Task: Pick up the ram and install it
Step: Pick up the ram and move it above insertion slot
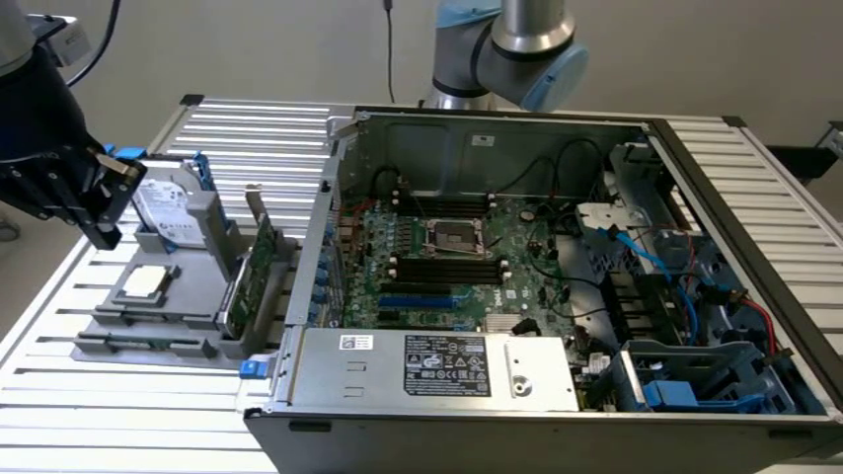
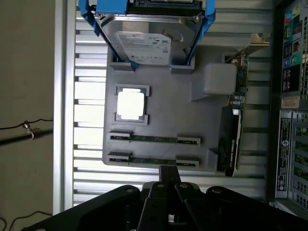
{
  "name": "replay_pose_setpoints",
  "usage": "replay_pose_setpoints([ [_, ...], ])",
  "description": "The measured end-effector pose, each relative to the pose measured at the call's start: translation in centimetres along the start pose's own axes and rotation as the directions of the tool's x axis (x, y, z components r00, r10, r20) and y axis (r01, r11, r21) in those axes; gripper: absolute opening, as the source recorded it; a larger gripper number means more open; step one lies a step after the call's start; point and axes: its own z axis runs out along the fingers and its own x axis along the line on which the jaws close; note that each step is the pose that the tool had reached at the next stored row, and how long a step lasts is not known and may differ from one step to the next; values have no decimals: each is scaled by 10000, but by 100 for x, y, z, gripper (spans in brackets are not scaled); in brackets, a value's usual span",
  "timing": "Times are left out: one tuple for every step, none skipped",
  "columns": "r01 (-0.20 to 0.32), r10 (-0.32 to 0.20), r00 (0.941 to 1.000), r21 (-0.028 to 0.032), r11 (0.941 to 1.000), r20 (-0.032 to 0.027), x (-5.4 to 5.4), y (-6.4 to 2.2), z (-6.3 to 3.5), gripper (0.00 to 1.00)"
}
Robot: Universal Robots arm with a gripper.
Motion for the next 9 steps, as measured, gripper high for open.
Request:
replay_pose_setpoints([
  [0,0,10000,0,10000,0,0,0,0,11],
  [0,0,10000,0,10000,0,1,0,0,11],
  [0,0,10000,0,10000,0,1,0,0,11],
  [0,0,10000,0,10000,0,1,0,0,11],
  [0,0,10000,0,10000,0,2,0,0,11],
  [0,0,10000,0,10000,0,2,0,0,11],
  [-1,1,10000,-1,10000,2,3,2,1,11],
  [-2,2,10000,-1,10000,11,9,3,0,11],
  [31,-31,10000,-7,10000,81,13,2,1,11],
])
